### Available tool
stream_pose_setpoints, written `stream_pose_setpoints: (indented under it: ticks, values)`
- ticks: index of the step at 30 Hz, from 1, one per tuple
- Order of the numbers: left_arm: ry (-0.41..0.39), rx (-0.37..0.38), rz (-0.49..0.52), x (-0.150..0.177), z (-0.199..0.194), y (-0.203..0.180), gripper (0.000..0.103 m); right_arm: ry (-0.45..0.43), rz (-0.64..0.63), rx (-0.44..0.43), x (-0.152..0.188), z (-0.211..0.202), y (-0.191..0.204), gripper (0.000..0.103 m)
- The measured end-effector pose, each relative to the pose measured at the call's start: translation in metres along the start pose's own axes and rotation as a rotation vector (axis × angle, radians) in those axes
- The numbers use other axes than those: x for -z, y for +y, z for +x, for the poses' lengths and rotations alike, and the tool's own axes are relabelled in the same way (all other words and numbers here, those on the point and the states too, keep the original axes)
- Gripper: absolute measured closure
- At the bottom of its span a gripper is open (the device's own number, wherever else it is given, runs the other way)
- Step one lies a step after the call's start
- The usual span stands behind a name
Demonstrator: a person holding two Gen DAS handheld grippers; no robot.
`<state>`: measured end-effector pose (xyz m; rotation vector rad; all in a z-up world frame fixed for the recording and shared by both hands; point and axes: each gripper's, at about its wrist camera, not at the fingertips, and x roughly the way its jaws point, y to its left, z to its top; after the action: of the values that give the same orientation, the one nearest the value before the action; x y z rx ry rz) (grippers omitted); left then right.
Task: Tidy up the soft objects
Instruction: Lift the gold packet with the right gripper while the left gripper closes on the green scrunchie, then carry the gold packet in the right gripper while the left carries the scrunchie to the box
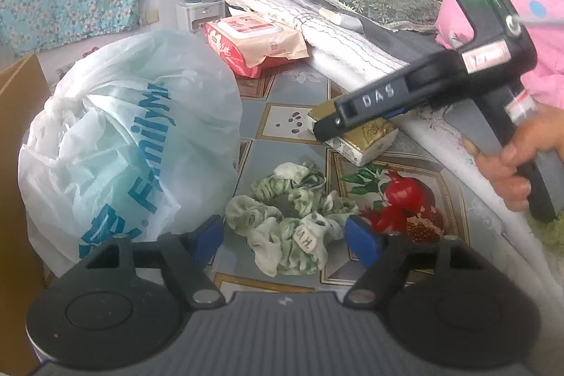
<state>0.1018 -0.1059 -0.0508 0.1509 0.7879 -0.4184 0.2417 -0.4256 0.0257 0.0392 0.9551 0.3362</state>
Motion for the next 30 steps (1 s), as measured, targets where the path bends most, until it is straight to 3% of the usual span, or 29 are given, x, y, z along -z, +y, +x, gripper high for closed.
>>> stream_pose_setpoints:
  ticks: [2,5,11,13,22,30]
  values:
    - [0.007,-0.004,0.007,-0.001,0.003,-0.002,0.023,-0.005,-0.02,0.013,0.002,0.0,0.002,0.036]
    - [0.003,-0.018,0.016,-0.003,0.007,-0.006,0.018,-0.02,-0.05,0.046,0.005,-0.002,0.005,0.05]
    - [0.035,-0.06,0.041,-0.003,0.021,-0.013,0.019,-0.074,0.039,-0.019,0.009,-0.008,-0.01,0.052]
    - [0.044,-0.074,0.046,-0.002,0.025,-0.014,0.031,-0.084,0.087,-0.065,0.009,-0.009,-0.018,0.052]
    - [0.038,-0.079,0.03,-0.002,0.027,-0.016,0.063,-0.105,0.243,-0.261,0.017,-0.005,-0.041,0.052]
    - [0.012,-0.075,0.002,-0.004,0.018,-0.016,0.069,-0.13,0.34,-0.407,0.018,-0.009,-0.053,0.052]
